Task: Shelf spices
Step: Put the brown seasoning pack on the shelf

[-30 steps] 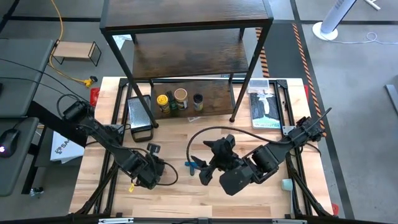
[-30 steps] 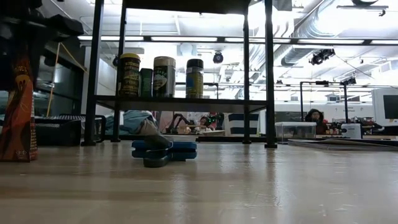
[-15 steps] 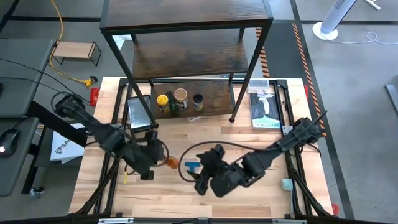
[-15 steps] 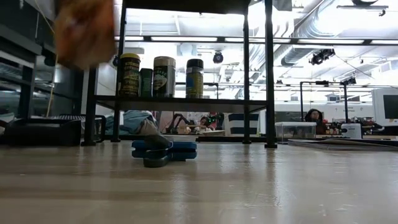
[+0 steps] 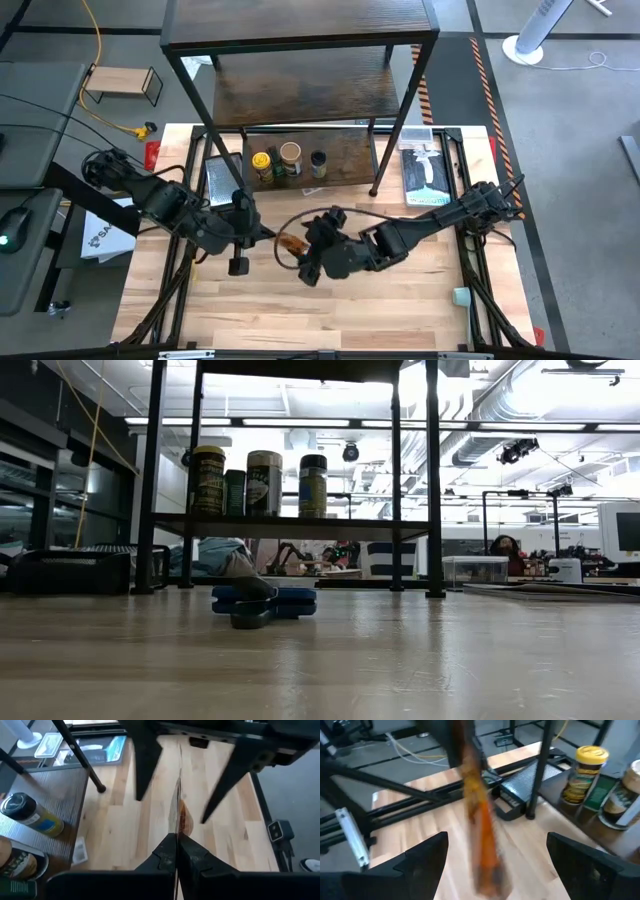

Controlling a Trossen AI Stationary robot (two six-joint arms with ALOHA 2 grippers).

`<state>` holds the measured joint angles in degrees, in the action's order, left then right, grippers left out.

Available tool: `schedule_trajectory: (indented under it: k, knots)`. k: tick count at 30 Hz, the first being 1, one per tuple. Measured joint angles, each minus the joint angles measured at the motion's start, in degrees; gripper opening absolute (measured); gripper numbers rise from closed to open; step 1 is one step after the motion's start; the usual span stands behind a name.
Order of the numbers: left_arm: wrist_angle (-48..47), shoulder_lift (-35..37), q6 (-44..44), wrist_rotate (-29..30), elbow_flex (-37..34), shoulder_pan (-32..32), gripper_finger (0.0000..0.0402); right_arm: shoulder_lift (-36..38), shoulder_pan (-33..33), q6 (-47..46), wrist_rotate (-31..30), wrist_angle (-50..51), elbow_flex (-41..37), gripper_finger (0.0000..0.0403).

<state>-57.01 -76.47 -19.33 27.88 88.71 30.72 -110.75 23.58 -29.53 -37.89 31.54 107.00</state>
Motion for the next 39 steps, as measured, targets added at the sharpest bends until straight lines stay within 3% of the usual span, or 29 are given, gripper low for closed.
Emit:
schedule_trajectory:
  k: [5,8,11,15,16,21,29,32,35,39]
  knots:
    - [0.3,-0.2,0.1,0.2,-0.1,0.0,0.0,0.0,-2.0,0.0,3.2,0.0,0.0,0.0327]
    - [1.3,-0.2,0.5,1.3,-0.1,0.0,0.0,-0.4,-2.6,-0.3,4.4,0.0,0.0,0.0285]
    - [1.5,-0.2,2.9,2.5,0.0,0.0,0.0,-0.6,-2.8,-1.5,4.2,0.0,0.0,0.0201]
    - [1.6,-0.2,3.5,2.4,-0.1,0.0,0.0,-0.4,-2.8,-1.4,4.4,-0.3,0.0,0.0043]
    - [1.5,-0.1,3.5,1.7,-0.1,0.0,0.0001,-0.2,-2.7,-1.5,4.8,-0.1,0.0,0.003]
    - [-2.3,1.3,-0.5,-3.6,-0.7,1.1,0.0016,2.9,-1.2,-6.0,3.5,7.9,0.1,0.003]
    - [-4.2,7.7,-19.1,-3.0,-10.2,7.5,0.0073,5.2,4.7,-21.8,1.4,28.7,0.1,0.003]
    - [-3.4,11.5,-30.1,-0.2,-17.0,12.2,0.0101,5.2,8.9,-32.0,0.0,36.2,-0.7,0.003]
    - [1.7,15.5,-42.2,5.2,-25.4,17.2,0.0129,5.2,13.4,-46.8,-5.2,38.7,-5.1,0.003]
    - [15.5,19.2,-55.3,11.8,-37.1,21.4,0.0162,5.2,17.3,-68.9,-15.4,31.1,-15.6,0.003]
